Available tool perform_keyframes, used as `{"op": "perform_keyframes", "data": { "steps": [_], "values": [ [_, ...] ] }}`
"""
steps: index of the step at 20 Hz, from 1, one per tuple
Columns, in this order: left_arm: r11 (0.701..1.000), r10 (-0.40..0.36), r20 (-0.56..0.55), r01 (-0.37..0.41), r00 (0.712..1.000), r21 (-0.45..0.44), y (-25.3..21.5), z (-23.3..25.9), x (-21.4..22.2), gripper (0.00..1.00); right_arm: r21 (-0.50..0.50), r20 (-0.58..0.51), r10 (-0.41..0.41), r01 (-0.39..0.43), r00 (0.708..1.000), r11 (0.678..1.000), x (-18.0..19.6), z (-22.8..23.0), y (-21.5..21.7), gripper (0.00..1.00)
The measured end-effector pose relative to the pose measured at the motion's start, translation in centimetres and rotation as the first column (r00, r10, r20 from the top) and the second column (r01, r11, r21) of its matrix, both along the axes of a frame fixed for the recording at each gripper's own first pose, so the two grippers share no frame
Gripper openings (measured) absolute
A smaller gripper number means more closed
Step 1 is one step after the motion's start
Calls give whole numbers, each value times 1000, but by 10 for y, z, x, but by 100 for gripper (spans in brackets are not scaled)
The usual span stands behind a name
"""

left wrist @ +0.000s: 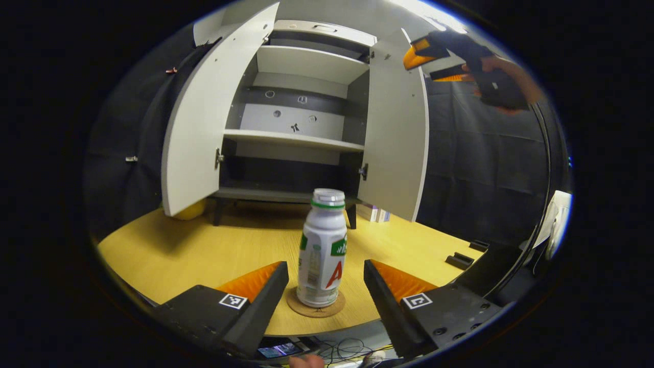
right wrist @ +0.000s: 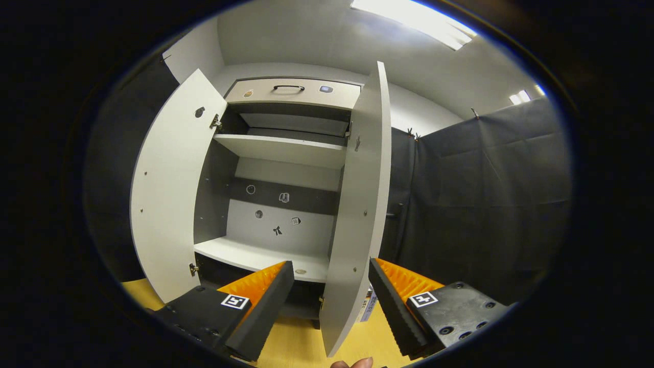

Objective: Grasp the bottle in the cabinet with the left hand and place it on the coaster, then close the right door with the right hand and the left door with the left hand.

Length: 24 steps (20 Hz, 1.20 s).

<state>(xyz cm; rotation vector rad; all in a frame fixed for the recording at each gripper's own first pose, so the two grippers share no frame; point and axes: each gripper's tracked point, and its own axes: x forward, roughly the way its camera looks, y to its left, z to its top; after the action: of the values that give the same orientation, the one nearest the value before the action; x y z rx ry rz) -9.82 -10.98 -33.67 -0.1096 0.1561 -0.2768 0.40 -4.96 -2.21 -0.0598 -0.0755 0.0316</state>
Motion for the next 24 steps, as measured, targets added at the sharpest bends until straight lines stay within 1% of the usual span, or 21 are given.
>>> {"op": "perform_keyframes", "data": {
  "steps": [2,4,7,9,12,15,17,19,21,23,24],
  "values": [
    [998,52,20,-51,998,-31,30,47,-3,94,33,-12,20,-19,1000,999,-3,2,-2,97],
    [992,114,52,-111,992,-60,63,103,4,94,44,-3,4,-4,1000,999,-5,8,-11,97],
    [985,155,33,-152,987,-84,103,159,14,95,13,0,-37,37,999,999,-2,17,-31,97],
    [977,195,34,-191,980,-94,131,199,23,94,19,0,-72,72,997,997,-2,23,-51,97],
    [958,282,77,-276,956,-75,170,255,38,94,47,-14,-143,144,990,988,3,27,-91,97],
    [927,373,73,-369,925,-63,193,287,48,94,19,-71,-247,248,967,968,11,9,-144,97],
    [913,408,102,-401,907,-80,199,309,57,94,5,-105,-289,291,951,957,22,-1,-172,97],
    [899,437,123,-431,891,-70,203,323,62,94,1,-130,-299,301,945,954,39,-9,-188,97],
    [887,460,135,-460,878,-30,204,329,65,94,32,-137,-298,305,945,952,56,-10,-198,97],
    [887,460,120,-461,880,-15,198,330,68,94,73,-150,-276,289,949,955,73,-10,-196,97],
    [885,464,114,-466,879,-12,198,331,68,94,77,-150,-263,276,953,958,80,-10,-193,97]
  ]
}}
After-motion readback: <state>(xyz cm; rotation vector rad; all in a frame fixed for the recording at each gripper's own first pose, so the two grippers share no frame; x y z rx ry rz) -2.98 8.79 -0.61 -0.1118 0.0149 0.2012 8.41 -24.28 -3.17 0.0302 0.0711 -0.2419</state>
